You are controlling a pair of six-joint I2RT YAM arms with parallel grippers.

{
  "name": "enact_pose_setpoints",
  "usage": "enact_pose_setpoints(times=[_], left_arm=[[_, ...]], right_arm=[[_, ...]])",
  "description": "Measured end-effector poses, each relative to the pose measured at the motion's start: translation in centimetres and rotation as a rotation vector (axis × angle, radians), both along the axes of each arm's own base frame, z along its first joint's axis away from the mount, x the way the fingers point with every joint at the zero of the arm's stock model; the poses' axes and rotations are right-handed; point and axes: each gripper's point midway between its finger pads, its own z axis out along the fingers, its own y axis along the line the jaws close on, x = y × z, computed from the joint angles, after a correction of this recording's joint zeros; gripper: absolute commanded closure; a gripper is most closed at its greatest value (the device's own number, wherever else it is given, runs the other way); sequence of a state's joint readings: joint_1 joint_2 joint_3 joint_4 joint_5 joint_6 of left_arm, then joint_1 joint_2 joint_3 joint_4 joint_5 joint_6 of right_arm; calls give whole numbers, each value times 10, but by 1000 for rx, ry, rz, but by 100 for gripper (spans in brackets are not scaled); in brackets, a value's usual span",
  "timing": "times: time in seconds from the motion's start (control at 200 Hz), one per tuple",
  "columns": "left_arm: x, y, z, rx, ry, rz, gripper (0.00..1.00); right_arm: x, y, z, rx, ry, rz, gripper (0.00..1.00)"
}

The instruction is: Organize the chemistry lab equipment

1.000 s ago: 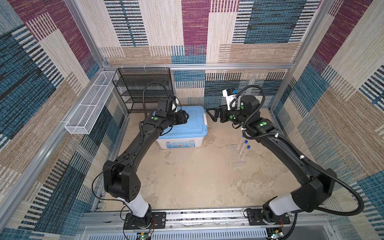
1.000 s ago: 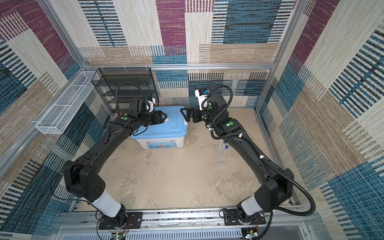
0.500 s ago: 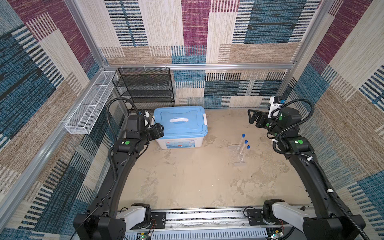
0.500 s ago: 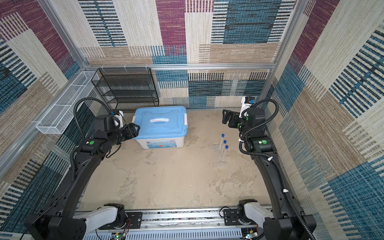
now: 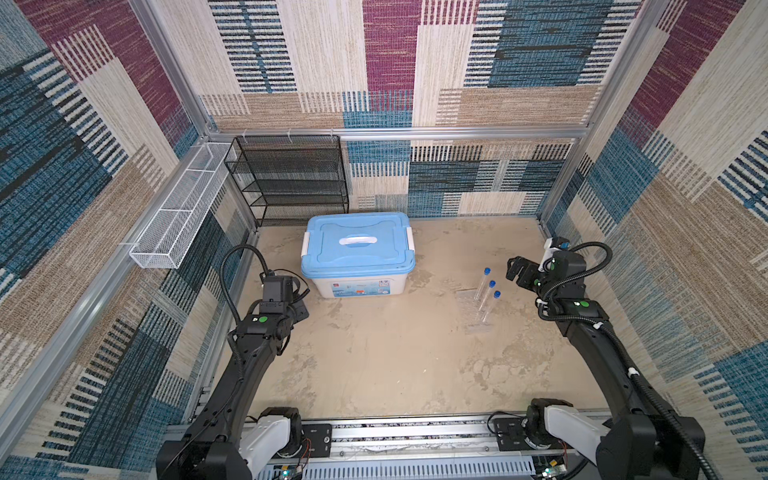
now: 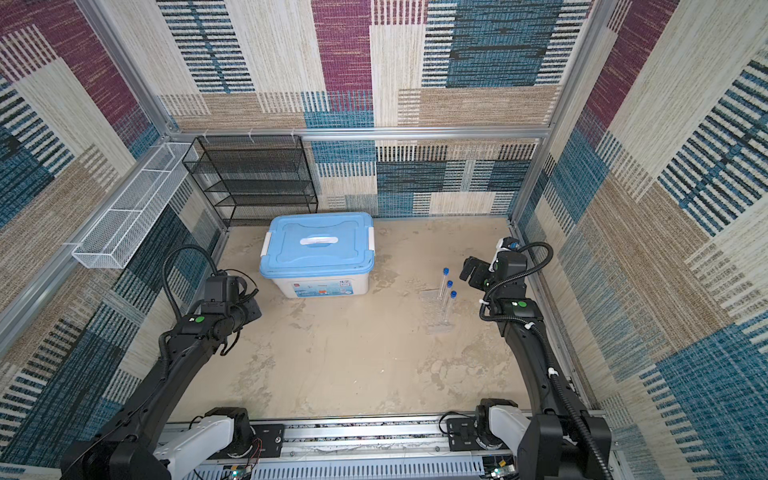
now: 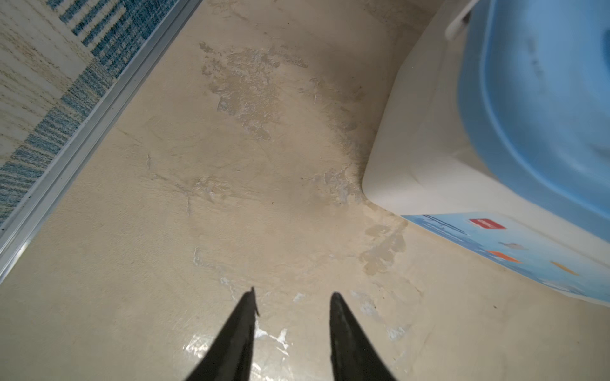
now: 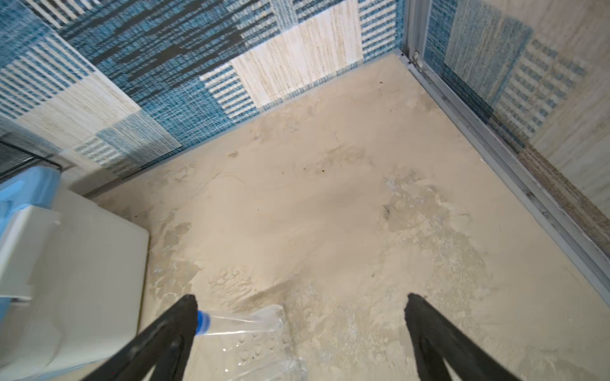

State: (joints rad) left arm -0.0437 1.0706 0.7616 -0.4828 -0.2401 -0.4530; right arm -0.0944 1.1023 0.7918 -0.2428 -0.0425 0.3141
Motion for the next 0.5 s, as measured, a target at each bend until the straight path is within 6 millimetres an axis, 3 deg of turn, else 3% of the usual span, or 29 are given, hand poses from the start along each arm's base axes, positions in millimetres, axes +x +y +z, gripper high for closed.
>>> enact_pose_setpoints(times=[0.17, 0.26, 0.421, 0.501], left_arm=[[17, 18, -15, 87, -40, 36, 56], [26, 20, -22, 134, -60, 0, 51], [50, 19, -36, 172, -100, -59, 43], [58, 14, -48, 181, -98, -107, 43]], right_arm=[[2, -27, -23, -11, 6, -84, 1], [5, -38, -40, -18, 15, -112, 1], [-1, -36, -76, -75, -10, -68, 1], [2, -36, -82, -107, -37, -49, 1]])
